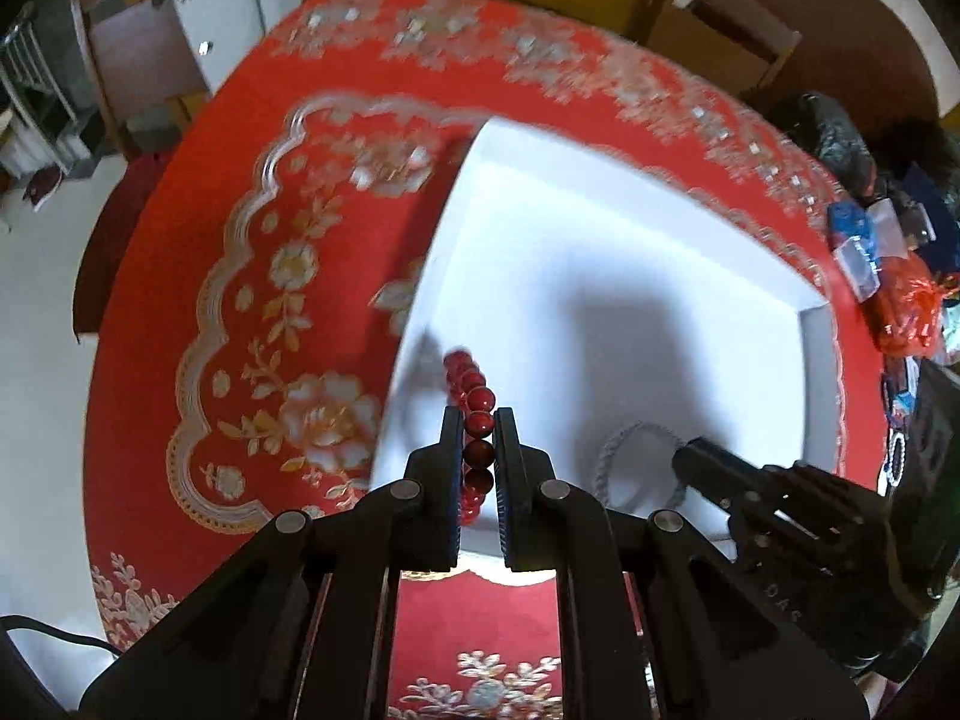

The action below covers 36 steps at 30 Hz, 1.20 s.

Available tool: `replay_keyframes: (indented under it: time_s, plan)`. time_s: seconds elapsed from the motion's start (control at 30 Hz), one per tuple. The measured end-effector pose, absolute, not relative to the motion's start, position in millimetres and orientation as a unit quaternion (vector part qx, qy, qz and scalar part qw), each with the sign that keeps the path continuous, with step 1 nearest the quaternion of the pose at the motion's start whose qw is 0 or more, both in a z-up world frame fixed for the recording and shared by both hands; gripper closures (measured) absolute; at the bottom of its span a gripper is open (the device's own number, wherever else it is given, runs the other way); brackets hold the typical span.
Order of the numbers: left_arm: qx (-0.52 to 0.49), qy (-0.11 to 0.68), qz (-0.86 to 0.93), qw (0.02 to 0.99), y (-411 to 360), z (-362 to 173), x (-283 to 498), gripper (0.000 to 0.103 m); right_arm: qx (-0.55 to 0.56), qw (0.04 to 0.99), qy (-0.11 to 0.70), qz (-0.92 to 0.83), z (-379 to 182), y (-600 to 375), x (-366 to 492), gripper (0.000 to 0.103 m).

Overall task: Organize jewelry
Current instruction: 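Carry both bracelets into the white tray and open both tools, then withdraw both tools from the tray back over the jewelry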

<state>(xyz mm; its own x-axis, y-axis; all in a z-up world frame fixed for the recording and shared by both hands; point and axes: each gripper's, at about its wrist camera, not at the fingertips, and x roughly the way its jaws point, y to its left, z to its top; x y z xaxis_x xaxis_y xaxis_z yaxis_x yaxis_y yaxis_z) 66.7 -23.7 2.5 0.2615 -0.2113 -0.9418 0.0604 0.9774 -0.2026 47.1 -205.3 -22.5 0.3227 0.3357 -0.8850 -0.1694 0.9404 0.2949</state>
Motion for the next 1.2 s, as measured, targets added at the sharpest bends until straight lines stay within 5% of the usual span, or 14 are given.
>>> replay_keyframes:
  time_s: [0.2, 0.3, 0.33, 0.4, 0.47, 1.07, 1.2]
  plan:
    - [-0.055, 0.611, -0.068, 0.787, -18, -12, 59, 0.094, 0.076, 0.804, 0.572, 0.144, -35, -204, 53, 0.095]
    - [-0.065, 0.61, -0.069, 0.787, -16, -14, 56, 0.088, 0.081, 0.809, 0.566, 0.135, -31, -208, 50, 0.06]
    - [-0.066, 0.61, -0.07, 0.786, -17, -13, 55, 0.086, 0.085, 0.812, 0.562, 0.135, -29, -210, 48, 0.058]
    - [-0.062, 0.607, -0.067, 0.79, -20, -8, 50, 0.066, 0.087, 0.816, 0.556, 0.135, -23, -212, 44, 0.058]
    - [-0.06, 0.601, -0.068, 0.794, -23, -2, 46, 0.062, 0.083, 0.82, 0.55, 0.132, -17, -215, 38, 0.058]
    - [-0.024, 0.534, -0.02, 0.845, -33, 54, -37, 0.06, 0.068, 0.85, 0.508, 0.125, 33, -244, -46, 0.057]
    - [-0.023, 0.531, -0.018, 0.847, -39, 58, -59, 0.059, 0.056, 0.853, 0.503, 0.126, 39, -248, -72, 0.046]
